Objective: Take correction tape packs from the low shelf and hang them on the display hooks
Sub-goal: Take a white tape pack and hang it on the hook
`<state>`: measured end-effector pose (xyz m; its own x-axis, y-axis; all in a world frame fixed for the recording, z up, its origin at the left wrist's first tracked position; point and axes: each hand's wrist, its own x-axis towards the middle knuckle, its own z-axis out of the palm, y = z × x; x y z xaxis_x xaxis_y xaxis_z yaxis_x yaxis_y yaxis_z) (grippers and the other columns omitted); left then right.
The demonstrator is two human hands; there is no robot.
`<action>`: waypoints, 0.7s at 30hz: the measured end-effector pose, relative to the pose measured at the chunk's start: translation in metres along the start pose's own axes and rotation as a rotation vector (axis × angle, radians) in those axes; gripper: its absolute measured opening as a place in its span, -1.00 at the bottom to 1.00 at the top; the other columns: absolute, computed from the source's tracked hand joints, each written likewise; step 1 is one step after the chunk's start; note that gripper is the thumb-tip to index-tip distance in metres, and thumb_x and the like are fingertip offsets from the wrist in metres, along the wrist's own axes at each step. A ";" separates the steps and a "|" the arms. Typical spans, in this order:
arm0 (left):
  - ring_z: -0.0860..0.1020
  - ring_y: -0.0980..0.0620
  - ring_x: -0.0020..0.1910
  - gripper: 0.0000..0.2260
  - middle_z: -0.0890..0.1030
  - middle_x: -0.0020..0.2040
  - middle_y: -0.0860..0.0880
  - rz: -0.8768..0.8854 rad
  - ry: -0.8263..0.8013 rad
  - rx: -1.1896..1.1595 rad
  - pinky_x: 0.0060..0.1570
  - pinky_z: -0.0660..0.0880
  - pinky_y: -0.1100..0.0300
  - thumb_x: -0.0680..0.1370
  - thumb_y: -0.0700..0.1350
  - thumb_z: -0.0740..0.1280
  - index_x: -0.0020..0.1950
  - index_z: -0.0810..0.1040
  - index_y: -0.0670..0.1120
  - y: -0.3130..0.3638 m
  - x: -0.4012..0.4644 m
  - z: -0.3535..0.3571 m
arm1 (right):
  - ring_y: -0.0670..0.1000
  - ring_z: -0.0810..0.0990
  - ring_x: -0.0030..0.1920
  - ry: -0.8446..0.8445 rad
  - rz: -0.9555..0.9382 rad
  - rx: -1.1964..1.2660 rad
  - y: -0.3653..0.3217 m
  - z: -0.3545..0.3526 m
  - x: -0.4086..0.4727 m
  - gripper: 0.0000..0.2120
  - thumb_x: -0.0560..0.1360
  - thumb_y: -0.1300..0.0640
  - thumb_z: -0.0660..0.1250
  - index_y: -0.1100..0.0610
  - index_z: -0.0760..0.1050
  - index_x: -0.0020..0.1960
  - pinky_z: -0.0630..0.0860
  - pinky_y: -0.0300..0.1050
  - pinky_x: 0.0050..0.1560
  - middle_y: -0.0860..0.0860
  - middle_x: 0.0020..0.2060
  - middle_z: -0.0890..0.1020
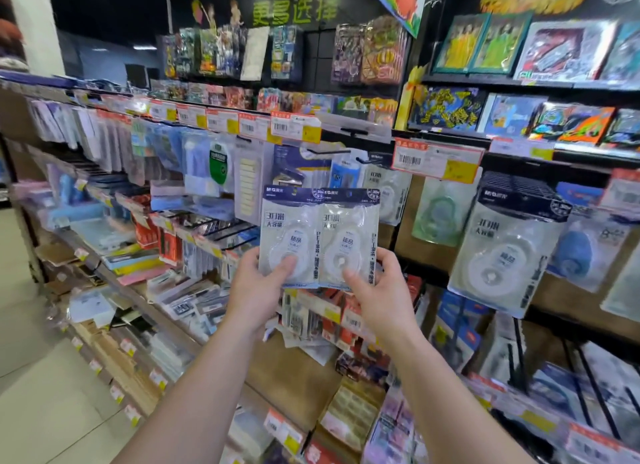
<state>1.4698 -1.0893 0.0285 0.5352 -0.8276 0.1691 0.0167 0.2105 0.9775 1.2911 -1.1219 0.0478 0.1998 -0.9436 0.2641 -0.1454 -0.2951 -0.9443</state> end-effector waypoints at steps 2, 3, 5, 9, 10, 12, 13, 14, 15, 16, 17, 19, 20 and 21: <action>0.67 -0.01 0.01 -0.77 0.69 0.08 0.02 0.007 0.002 -0.037 -0.02 0.58 0.02 0.54 -0.04 0.44 0.17 0.52 0.03 -0.002 0.010 0.003 | -0.27 0.60 -0.16 0.006 -0.015 -0.007 0.000 0.001 0.008 -0.62 0.56 0.05 0.38 -0.09 0.33 0.31 0.44 -0.48 -0.34 -0.18 0.06 0.64; 0.66 0.00 -0.03 -0.79 0.69 0.06 0.01 0.013 0.003 -0.059 -0.09 0.56 0.08 0.55 -0.05 0.43 0.15 0.53 0.03 -0.003 0.014 0.005 | -0.27 0.59 -0.23 0.011 -0.017 -0.008 0.000 0.002 0.012 -0.61 0.56 0.06 0.38 -0.08 0.33 0.32 0.43 -0.47 -0.36 -0.14 0.07 0.65; 0.67 -0.01 -0.05 -0.83 0.70 0.04 0.01 0.020 -0.005 -0.102 -0.16 0.53 0.12 0.55 -0.06 0.42 0.13 0.54 0.05 -0.003 0.022 0.008 | -0.31 0.59 -0.29 0.028 -0.036 -0.020 -0.002 0.003 0.018 -0.61 0.56 0.07 0.38 -0.07 0.33 0.32 0.42 -0.48 -0.36 -0.12 0.05 0.65; 0.68 -0.06 0.05 -0.76 0.71 0.08 0.00 0.021 -0.033 -0.194 0.08 0.60 -0.11 0.54 -0.09 0.43 0.20 0.55 -0.03 0.000 0.041 0.014 | -0.34 0.62 -0.11 0.077 -0.072 -0.045 -0.004 0.003 0.033 -0.61 0.55 0.06 0.39 -0.08 0.34 0.31 0.50 -0.46 -0.20 -0.19 -0.01 0.66; 0.68 -0.05 0.07 -0.74 0.71 0.08 0.00 0.024 -0.043 -0.207 0.12 0.58 -0.13 0.54 -0.09 0.43 0.21 0.55 -0.03 0.001 0.046 0.015 | -0.32 0.63 -0.08 0.091 -0.074 -0.050 -0.005 0.003 0.036 -0.60 0.54 0.04 0.40 -0.10 0.34 0.31 0.52 -0.41 -0.14 -0.19 -0.01 0.67; 0.67 -0.04 0.09 -0.72 0.70 0.10 0.01 0.040 -0.078 -0.225 0.15 0.57 -0.13 0.55 -0.09 0.43 0.24 0.54 -0.04 0.001 0.054 0.017 | -0.28 0.65 -0.06 0.122 -0.071 -0.048 -0.006 0.003 0.041 -0.62 0.53 0.02 0.41 -0.16 0.34 0.27 0.55 -0.28 -0.03 -0.18 -0.01 0.68; 0.67 -0.04 0.10 -0.72 0.70 0.12 0.00 0.047 -0.094 -0.233 0.14 0.57 -0.13 0.55 -0.08 0.43 0.25 0.53 -0.04 0.000 0.058 0.018 | -0.27 0.65 -0.05 0.133 -0.075 -0.049 -0.006 0.004 0.043 -0.62 0.53 0.01 0.41 -0.18 0.32 0.24 0.56 -0.25 -0.01 -0.19 -0.02 0.68; 0.67 -0.04 0.11 -0.72 0.70 0.12 0.00 0.055 -0.106 -0.244 0.13 0.58 -0.12 0.55 -0.08 0.43 0.25 0.53 -0.03 0.000 0.061 0.018 | -0.28 0.65 -0.05 0.141 -0.079 -0.055 -0.007 0.004 0.045 -0.62 0.53 0.01 0.41 -0.21 0.30 0.23 0.55 -0.26 -0.01 -0.20 -0.02 0.68; 0.67 -0.03 0.10 -0.73 0.70 0.11 0.01 0.060 -0.115 -0.256 0.09 0.58 -0.08 0.55 -0.08 0.42 0.23 0.54 -0.03 0.000 0.064 0.018 | -0.29 0.64 -0.05 0.147 -0.083 -0.060 -0.009 0.005 0.046 -0.61 0.53 0.01 0.41 -0.22 0.28 0.22 0.55 -0.29 -0.02 -0.21 -0.02 0.67; 0.68 -0.01 0.07 -0.76 0.71 0.09 0.02 0.062 -0.123 -0.273 0.04 0.58 -0.03 0.55 -0.08 0.41 0.21 0.54 -0.02 0.000 0.067 0.018 | -0.29 0.64 -0.03 0.156 -0.088 -0.066 -0.009 0.006 0.048 -0.60 0.53 0.02 0.41 -0.22 0.27 0.23 0.56 -0.30 -0.01 -0.21 -0.01 0.66; 0.68 0.01 0.05 -0.77 0.71 0.07 0.03 0.059 -0.133 -0.290 -0.02 0.58 0.03 0.55 -0.08 0.41 0.20 0.54 -0.01 0.000 0.070 0.018 | -0.29 0.64 -0.01 0.165 -0.093 -0.071 -0.009 0.007 0.049 -0.59 0.53 0.02 0.41 -0.20 0.28 0.25 0.57 -0.30 -0.01 -0.20 0.02 0.66; 0.69 0.02 0.03 -0.72 0.71 0.07 0.02 0.060 -0.160 -0.299 -0.05 0.57 0.07 0.51 -0.04 0.42 0.20 0.53 -0.01 0.001 0.074 0.018 | -0.26 0.64 0.02 0.184 -0.089 -0.071 -0.009 0.009 0.051 -0.55 0.53 0.02 0.41 -0.12 0.29 0.33 0.59 -0.26 0.04 -0.16 0.07 0.66; 0.68 0.02 0.05 -0.65 0.70 0.10 0.01 0.062 -0.177 -0.297 -0.03 0.57 0.06 0.48 0.00 0.44 0.23 0.52 -0.03 0.001 0.076 0.017 | -0.24 0.64 0.03 0.191 -0.086 -0.066 -0.010 0.011 0.052 -0.52 0.53 0.02 0.41 -0.08 0.29 0.36 0.60 -0.21 0.07 -0.15 0.09 0.66; 0.68 0.02 0.06 -0.61 0.70 0.11 0.01 0.058 -0.192 -0.298 -0.01 0.57 0.06 0.46 0.02 0.44 0.25 0.52 -0.04 0.001 0.078 0.017 | -0.22 0.65 0.04 0.197 -0.080 -0.064 -0.010 0.012 0.052 -0.50 0.53 0.02 0.41 -0.07 0.29 0.39 0.60 -0.16 0.10 -0.14 0.09 0.66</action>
<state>1.4972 -1.1622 0.0450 0.3747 -0.8865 0.2715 0.2517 0.3791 0.8905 1.3149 -1.1660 0.0684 0.0206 -0.9259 0.3771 -0.1995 -0.3734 -0.9060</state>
